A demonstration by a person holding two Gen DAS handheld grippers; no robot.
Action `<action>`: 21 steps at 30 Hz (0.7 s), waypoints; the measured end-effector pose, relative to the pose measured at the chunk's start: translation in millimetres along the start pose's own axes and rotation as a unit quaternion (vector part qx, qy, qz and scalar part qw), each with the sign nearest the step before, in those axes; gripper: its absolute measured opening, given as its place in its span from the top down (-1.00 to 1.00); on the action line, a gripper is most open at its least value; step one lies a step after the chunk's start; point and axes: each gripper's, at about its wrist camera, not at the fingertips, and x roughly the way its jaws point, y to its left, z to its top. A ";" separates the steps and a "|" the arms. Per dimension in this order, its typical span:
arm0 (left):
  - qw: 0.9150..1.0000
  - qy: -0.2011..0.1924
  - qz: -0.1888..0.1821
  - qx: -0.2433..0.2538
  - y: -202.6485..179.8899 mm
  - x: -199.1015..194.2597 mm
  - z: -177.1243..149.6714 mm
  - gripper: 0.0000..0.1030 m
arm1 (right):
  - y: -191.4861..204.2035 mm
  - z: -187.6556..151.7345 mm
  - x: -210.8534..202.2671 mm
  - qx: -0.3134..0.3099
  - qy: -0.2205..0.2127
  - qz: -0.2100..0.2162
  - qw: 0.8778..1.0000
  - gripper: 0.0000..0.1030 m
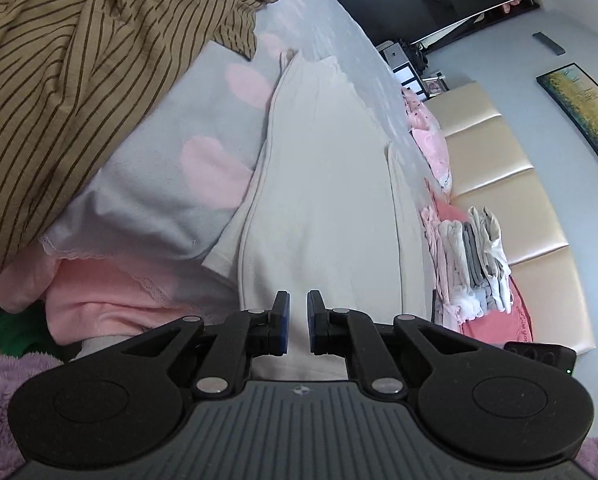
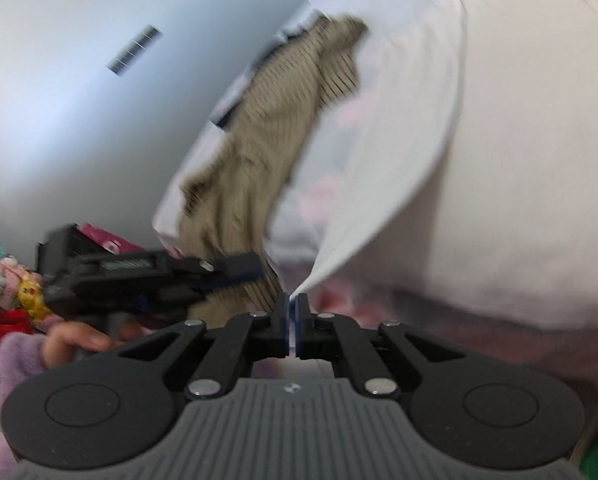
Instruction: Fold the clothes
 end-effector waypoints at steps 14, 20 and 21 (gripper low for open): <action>0.998 0.026 0.064 0.014 15.4 40.1 -1.7 0.13 | -9.4 -1.8 16.9 0.014 0.023 -0.026 0.999 0.95; 0.998 0.027 0.054 -0.005 25.0 53.3 -3.9 0.12 | -11.6 0.0 15.8 0.027 0.017 -0.018 0.999 0.95; 0.998 0.025 0.048 -0.013 28.8 56.2 -4.4 0.12 | -12.0 0.1 15.2 0.029 0.016 -0.015 0.999 0.95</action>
